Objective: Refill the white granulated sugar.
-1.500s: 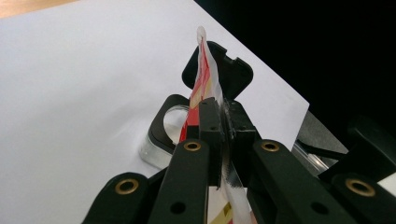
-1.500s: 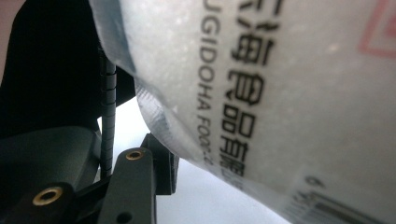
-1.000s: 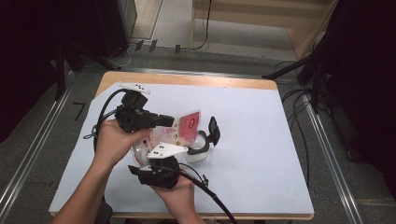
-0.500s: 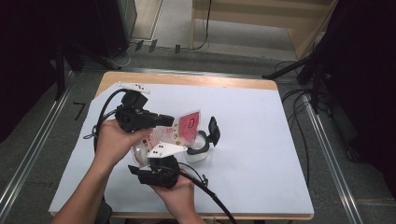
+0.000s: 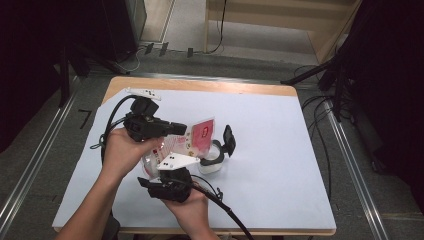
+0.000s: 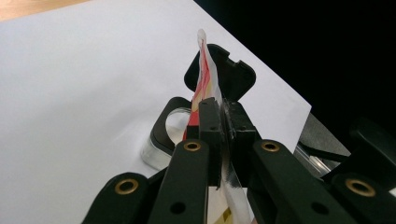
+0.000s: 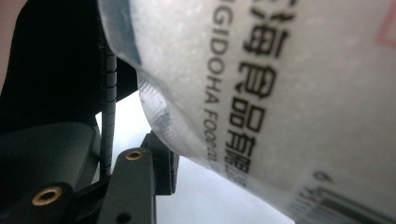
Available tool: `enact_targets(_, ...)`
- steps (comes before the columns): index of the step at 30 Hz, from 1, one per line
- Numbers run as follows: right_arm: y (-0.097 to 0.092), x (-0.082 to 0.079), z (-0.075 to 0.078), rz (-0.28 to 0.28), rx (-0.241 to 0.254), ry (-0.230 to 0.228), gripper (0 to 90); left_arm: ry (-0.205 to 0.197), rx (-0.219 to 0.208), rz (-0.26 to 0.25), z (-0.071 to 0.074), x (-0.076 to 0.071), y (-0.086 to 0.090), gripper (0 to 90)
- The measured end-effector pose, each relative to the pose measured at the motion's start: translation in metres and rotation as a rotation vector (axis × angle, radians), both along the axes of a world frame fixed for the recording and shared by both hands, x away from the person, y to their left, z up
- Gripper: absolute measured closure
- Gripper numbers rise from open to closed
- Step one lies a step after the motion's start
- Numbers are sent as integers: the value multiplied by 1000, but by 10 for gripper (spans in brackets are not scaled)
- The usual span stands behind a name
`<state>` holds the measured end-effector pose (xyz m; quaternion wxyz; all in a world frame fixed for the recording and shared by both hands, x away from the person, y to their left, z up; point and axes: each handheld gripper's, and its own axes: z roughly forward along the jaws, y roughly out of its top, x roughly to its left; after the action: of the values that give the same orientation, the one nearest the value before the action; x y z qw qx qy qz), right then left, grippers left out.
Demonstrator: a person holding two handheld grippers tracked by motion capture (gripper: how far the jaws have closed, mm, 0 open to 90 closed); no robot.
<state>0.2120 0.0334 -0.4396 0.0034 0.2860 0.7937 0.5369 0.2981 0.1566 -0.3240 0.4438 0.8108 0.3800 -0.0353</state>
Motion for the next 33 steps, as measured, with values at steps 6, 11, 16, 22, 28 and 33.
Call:
enact_targets(6, 1, 1, 0, -3, 2, 2, 567, 0, 2, 2, 0, 1, 0, 881)
enact_targets(11, 1, 0, 1, -10, 3, 8, 569, 0, 1, -5, 0, 1, -1, 881)
enact_targets(16, 1, 0, 1, -19, 1, 6, 567, -3, 3, -6, 1, 1, -2, 881)
enact_targets(22, 1, 0, 2, -21, 3, 8, 566, -1, 1, -7, 1, 2, -2, 881)
enact_targets(28, 1, 0, 2, -27, 3, 6, 563, -10, 14, -10, 2, 1, -3, 880)
enact_targets(33, 2, 0, 2, -29, 4, 3, 565, -8, 10, -10, 2, 2, -3, 880)
